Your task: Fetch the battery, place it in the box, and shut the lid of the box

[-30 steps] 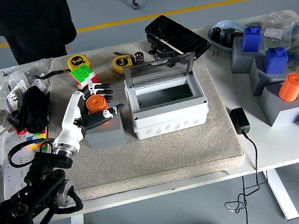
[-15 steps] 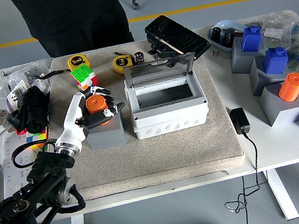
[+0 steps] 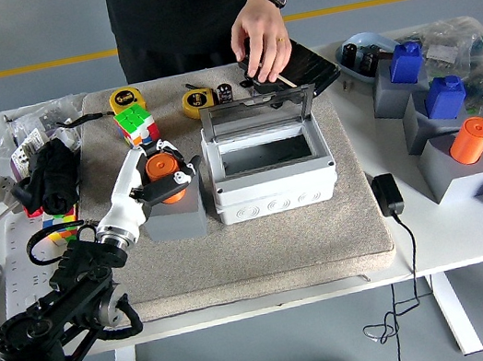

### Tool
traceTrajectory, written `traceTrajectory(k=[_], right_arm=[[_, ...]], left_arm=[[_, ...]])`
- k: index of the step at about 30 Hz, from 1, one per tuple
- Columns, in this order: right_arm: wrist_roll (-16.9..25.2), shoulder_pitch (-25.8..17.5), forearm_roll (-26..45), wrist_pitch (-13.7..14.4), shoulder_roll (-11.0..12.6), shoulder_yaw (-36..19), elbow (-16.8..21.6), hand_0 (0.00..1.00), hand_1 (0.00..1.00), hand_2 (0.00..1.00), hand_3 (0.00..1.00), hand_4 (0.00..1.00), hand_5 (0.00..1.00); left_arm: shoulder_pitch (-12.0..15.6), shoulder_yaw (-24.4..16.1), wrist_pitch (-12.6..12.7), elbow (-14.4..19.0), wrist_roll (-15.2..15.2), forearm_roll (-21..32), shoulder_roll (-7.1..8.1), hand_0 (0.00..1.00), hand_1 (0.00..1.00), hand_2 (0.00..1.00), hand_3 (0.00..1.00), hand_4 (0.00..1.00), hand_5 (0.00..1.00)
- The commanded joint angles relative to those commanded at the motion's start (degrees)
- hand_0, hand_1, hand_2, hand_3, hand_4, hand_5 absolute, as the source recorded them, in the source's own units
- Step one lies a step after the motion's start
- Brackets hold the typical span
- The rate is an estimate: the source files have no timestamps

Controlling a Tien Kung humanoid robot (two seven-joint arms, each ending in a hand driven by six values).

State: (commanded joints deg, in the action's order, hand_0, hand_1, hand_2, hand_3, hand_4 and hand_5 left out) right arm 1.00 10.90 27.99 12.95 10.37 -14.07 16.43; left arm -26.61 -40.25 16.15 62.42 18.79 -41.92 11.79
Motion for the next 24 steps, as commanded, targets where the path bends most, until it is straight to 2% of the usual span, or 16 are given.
traceTrajectory(k=[7, 11, 12, 15, 17, 19, 20, 23, 24], right_arm=[[0.06, 0.02, -0.02, 0.02, -0.01, 0.00, 0.00, 0.661, 0.640, 0.650, 0.539, 0.884, 0.443], [0.06, 0.03, 0.00, 0.05, 0.01, -0.05, -0.03, 0.661, 0.640, 0.650, 0.539, 0.884, 0.443], [0.08, 0.02, -0.02, 0.07, 0.03, -0.11, -0.02, 0.662, 0.640, 0.648, 0.539, 0.884, 0.443], [0.08, 0.00, 0.04, 0.08, 0.06, -0.04, -0.05, 0.662, 0.640, 0.648, 0.539, 0.884, 0.443], [0.16, 0.01, 0.04, 0.12, 0.07, -0.04, -0.05, 0.662, 0.640, 0.648, 0.539, 0.884, 0.443], [0.20, 0.03, 0.01, 0.14, 0.08, -0.07, -0.03, 0.661, 0.640, 0.648, 0.539, 0.885, 0.443], [0.23, 0.06, 0.00, 0.16, 0.08, -0.08, -0.04, 0.661, 0.640, 0.648, 0.539, 0.885, 0.443], [0.29, 0.14, -0.02, 0.19, 0.14, -0.07, -0.02, 0.661, 0.640, 0.648, 0.539, 0.885, 0.443], [0.30, 0.15, 0.02, 0.19, 0.17, 0.01, -0.02, 0.661, 0.640, 0.648, 0.539, 0.885, 0.444]], left_arm=[[0.30, -1.88, -0.10, 1.56, -0.31, -2.40, -0.04, 0.220, 0.193, 0.191, 0.177, 0.279, 0.002], [0.20, -3.68, -0.17, 4.62, -0.78, -5.69, 0.55, 0.220, 0.193, 0.191, 0.177, 0.279, 0.002], [0.04, -4.10, -0.34, 5.69, -1.13, -6.65, 0.79, 0.222, 0.201, 0.189, 0.178, 0.309, 0.002], [-0.60, -4.50, -0.38, 8.79, -2.65, -9.57, 1.37, 0.222, 0.201, 0.189, 0.178, 0.309, 0.002], [-1.61, -4.09, -0.84, 11.18, -5.24, -12.71, 1.78, 0.222, 0.201, 0.189, 0.178, 0.309, 0.002], [-2.38, -3.60, -1.51, 12.17, -7.69, -14.82, 1.96, 0.224, 0.204, 0.184, 0.177, 0.298, 0.002], [-3.64, -2.63, -2.75, 12.92, -10.09, -16.38, 2.04, 0.224, 0.204, 0.184, 0.177, 0.298, 0.002], [-6.73, -0.18, -3.88, 13.49, -15.79, -20.05, 1.61, 0.224, 0.204, 0.184, 0.177, 0.298, 0.002], [-7.97, 0.65, -4.40, 13.31, -17.31, -20.65, 1.34, 0.228, 0.202, 0.182, 0.179, 0.263, 0.002]])
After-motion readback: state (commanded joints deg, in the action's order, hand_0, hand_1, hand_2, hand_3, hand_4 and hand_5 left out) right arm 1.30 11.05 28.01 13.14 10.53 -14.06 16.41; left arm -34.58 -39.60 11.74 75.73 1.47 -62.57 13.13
